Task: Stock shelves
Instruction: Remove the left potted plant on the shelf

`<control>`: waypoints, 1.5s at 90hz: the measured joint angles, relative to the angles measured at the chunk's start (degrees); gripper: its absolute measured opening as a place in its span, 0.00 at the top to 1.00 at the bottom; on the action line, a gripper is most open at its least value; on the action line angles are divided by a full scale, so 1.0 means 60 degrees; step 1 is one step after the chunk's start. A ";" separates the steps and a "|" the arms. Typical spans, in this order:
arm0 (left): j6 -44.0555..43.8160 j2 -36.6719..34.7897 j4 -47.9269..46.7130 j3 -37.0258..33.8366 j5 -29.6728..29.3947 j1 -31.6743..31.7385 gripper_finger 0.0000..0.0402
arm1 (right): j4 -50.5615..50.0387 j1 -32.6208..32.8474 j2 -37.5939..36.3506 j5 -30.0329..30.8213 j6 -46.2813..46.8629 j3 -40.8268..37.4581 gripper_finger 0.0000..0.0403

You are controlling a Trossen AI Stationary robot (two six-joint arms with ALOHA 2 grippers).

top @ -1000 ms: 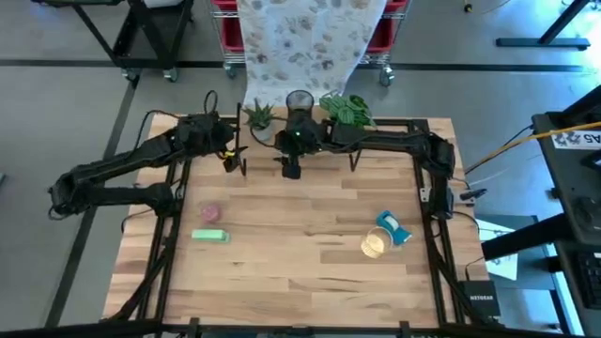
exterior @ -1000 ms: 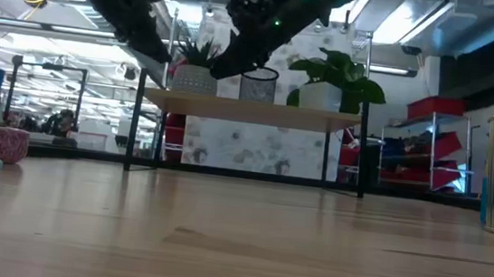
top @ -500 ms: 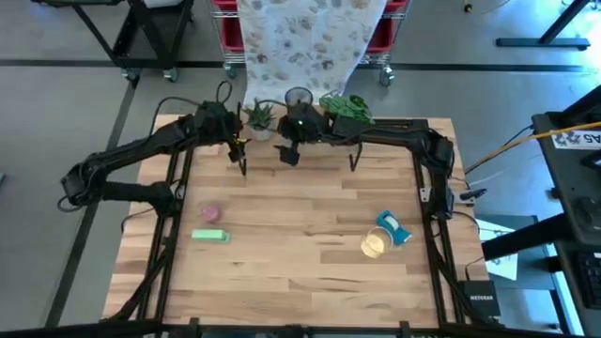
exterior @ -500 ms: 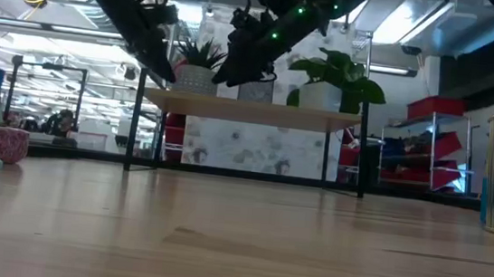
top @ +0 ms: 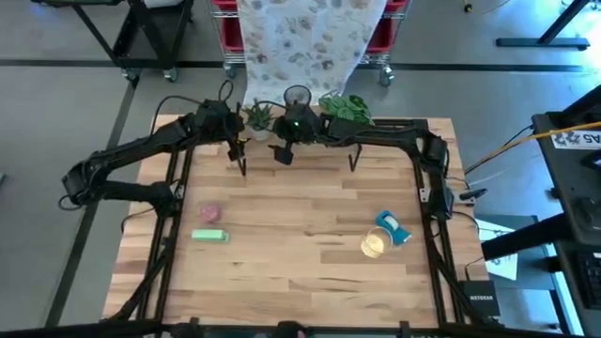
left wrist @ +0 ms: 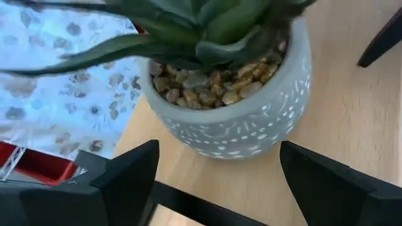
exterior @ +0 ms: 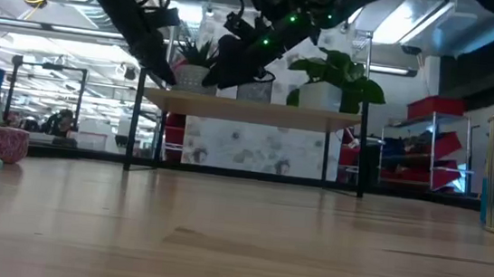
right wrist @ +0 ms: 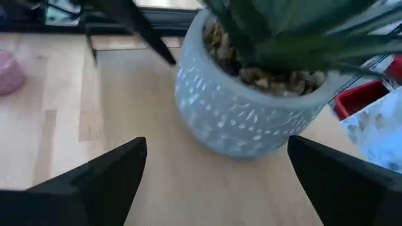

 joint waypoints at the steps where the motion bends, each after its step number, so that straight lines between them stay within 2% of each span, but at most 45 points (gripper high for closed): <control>1: 0.0023 0.0020 0.0022 0.0000 0.0019 0.0002 0.21 | -0.0002 -0.0002 0.0005 0.0008 0.0000 0.0000 0.07; 43: 0.0275 0.0314 0.0179 0.0002 0.1139 0.0027 0.21 | 0.0299 -0.0032 0.0049 -0.0312 -0.0331 -0.0007 0.07; 65: 0.0329 0.0297 0.0056 -0.0007 0.1141 -0.0247 0.21 | 0.0133 0.0033 0.0049 -0.0526 -0.0784 -0.0010 0.07; 97: 0.0262 0.0286 0.0043 -0.0015 0.1401 -0.0325 0.21 | -0.1552 0.0055 0.0031 -0.0925 -0.0836 0.0784 0.07; 122: 0.0044 0.0290 0.0113 -0.0018 0.1260 -0.0302 0.21 | -0.1461 0.0049 0.0046 -0.0466 -0.0615 0.0892 0.07; 135: 0.0043 0.0297 0.0118 -0.0022 0.1538 -0.0256 0.21 | -0.1236 -0.0102 0.0049 -0.0345 -0.0298 0.0892 0.07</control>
